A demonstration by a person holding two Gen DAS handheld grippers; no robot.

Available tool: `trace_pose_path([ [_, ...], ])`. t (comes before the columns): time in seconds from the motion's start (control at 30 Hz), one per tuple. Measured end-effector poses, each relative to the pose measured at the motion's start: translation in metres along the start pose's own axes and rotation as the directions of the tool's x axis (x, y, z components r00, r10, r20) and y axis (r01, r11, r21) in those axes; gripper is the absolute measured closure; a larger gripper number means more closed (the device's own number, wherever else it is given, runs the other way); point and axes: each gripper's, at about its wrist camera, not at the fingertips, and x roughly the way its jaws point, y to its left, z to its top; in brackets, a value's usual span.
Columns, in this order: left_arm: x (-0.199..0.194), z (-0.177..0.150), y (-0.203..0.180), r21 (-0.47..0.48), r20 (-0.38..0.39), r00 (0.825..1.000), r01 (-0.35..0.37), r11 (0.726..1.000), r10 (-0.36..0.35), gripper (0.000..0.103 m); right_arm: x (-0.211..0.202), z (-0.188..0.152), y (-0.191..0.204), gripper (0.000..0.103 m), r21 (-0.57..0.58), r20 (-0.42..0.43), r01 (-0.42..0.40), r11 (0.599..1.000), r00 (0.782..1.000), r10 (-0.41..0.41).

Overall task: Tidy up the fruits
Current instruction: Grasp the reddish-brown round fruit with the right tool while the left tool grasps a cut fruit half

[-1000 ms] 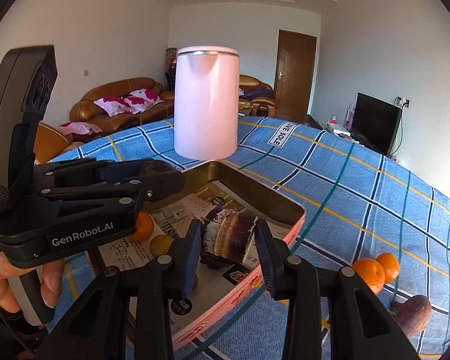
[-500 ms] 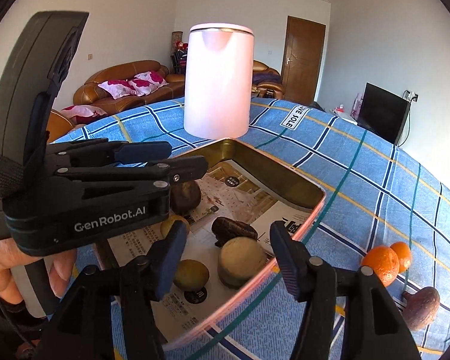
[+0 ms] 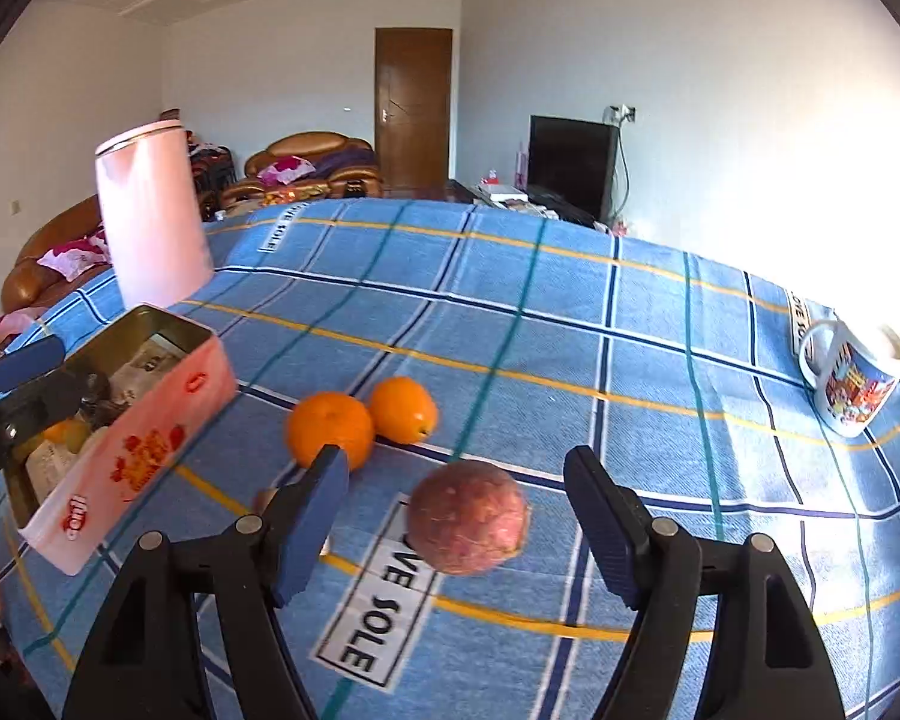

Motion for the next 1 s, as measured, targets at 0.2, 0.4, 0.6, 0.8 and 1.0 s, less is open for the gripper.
trace_pose_path([
  [0.2, 0.023, -0.005, -0.031, 0.044, -0.058, 0.998, 0.018, 0.999, -0.015, 0.03, 0.028, -0.002, -0.015, 0.028, 0.08, -0.093, -0.047, 0.996, 0.994, 0.055],
  [0.4, 0.036, -0.006, -0.042, 0.057, -0.088, 0.996, 0.013, 0.998, -0.008, 0.03, 0.042, -0.008, -0.023, 0.044, 0.143, -0.154, -0.113, 0.983, 0.979, 0.135],
  [0.6, 0.049, -0.007, -0.059, 0.078, -0.122, 0.992, 0.031, 0.996, -0.021, 0.03, 0.024, -0.019, -0.036, 0.05, 0.161, -0.108, -0.117, 0.98, 0.985, 0.135],
  [0.8, 0.07, -0.006, -0.078, 0.094, -0.185, 0.982, 0.047, 0.994, -0.029, 0.03, 0.002, -0.025, -0.058, 0.05, 0.18, -0.044, -0.064, 0.982, 0.996, 0.073],
  [1.0, 0.092, -0.007, -0.082, 0.067, -0.268, 0.963, 0.053, 0.996, -0.034, 0.03, -0.004, -0.027, -0.067, 0.05, 0.209, -0.008, -0.086, 0.974, 0.996, 0.089],
])
